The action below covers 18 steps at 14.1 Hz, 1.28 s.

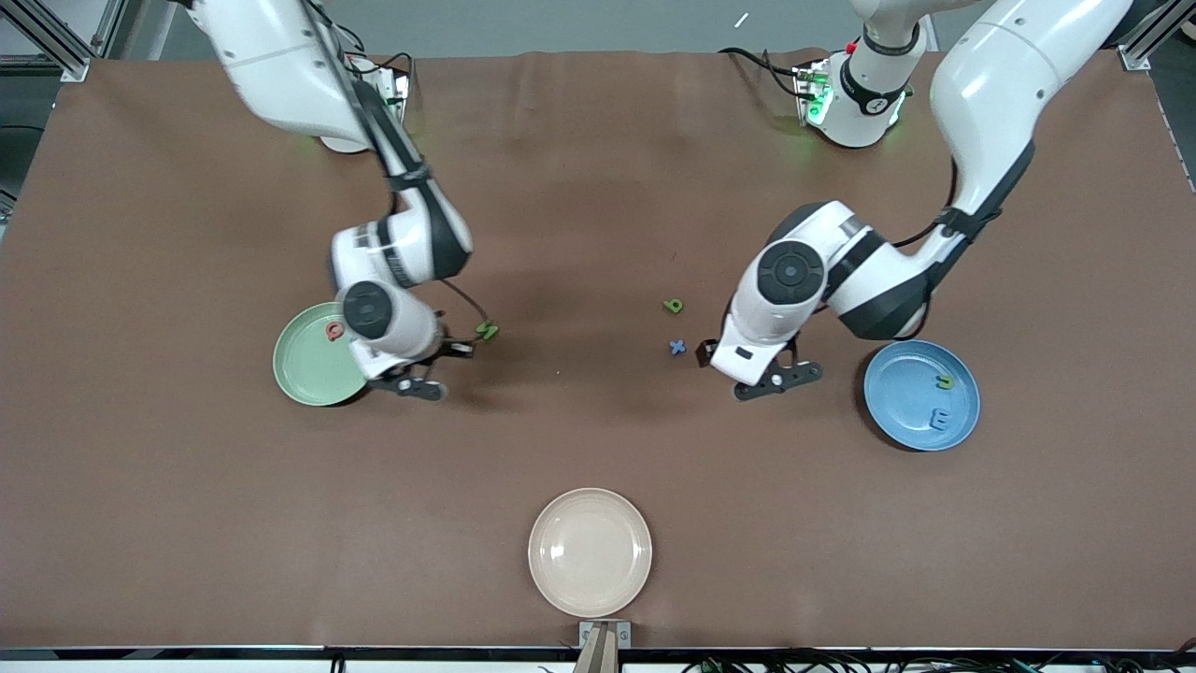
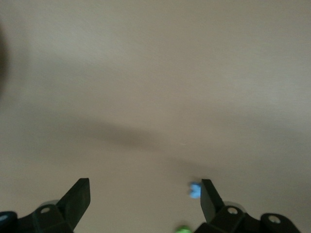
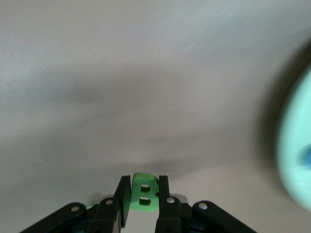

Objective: Sort upper and lower case letters into plates
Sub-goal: 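Place the B in the green plate while the left gripper reaches the x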

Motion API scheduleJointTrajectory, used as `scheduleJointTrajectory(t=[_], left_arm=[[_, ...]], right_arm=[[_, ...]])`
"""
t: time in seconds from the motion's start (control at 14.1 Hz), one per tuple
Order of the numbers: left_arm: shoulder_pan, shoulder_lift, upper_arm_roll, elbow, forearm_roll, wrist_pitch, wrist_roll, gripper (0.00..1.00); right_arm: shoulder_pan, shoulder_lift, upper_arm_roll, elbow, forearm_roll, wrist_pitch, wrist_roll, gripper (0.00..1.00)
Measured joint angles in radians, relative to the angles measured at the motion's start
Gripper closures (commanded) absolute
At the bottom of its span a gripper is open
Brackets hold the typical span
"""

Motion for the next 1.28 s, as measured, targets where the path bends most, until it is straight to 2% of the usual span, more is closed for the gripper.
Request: scheduleJointTrajectory(t=[0.14, 0.28, 0.43, 0.64, 0.92, 1.07, 1.14, 1.21, 1.28], left_arm=[[-0.034, 0.026, 0.016, 0.007, 0.000, 0.039, -0.085, 0.00], [-0.086, 0.040, 0.056, 0.010, 0.000, 0.067, -0.144, 0.00], [-0.151, 0.048, 0.110, 0.012, 0.000, 0.111, -0.197, 0.00], [-0.215, 0.066, 0.154, 0.013, 0.000, 0.160, -0.248, 0.01], [-0.226, 0.092, 0.160, 0.001, 0.000, 0.165, -0.251, 0.15], [-0.227, 0.098, 0.161, -0.016, 0.000, 0.179, -0.251, 0.22], [-0.228, 0.100, 0.162, -0.026, 0.000, 0.194, -0.251, 0.28], [-0.229, 0.101, 0.164, -0.033, 0.000, 0.208, -0.251, 0.31], [-0.230, 0.102, 0.169, -0.039, 0.000, 0.220, -0.251, 0.34]], right_arm=[[-0.108, -0.062, -0.006, 0.005, -0.002, -0.084, -0.159, 0.99], [-0.192, -0.092, -0.010, 0.004, -0.025, -0.109, -0.280, 0.99], [-0.249, -0.089, -0.010, -0.004, -0.100, -0.084, -0.314, 0.98], [-0.290, -0.057, -0.010, -0.020, -0.138, -0.029, -0.322, 0.98], [-0.333, 0.014, -0.010, -0.036, -0.139, 0.051, -0.346, 0.98], [-0.342, 0.034, -0.010, -0.037, -0.139, 0.069, -0.349, 0.95], [-0.343, 0.040, -0.009, -0.037, -0.139, 0.072, -0.349, 0.89], [-0.343, 0.044, -0.009, -0.037, -0.139, 0.073, -0.349, 0.59], [-0.343, 0.047, -0.008, -0.037, -0.139, 0.074, -0.349, 0.01]])
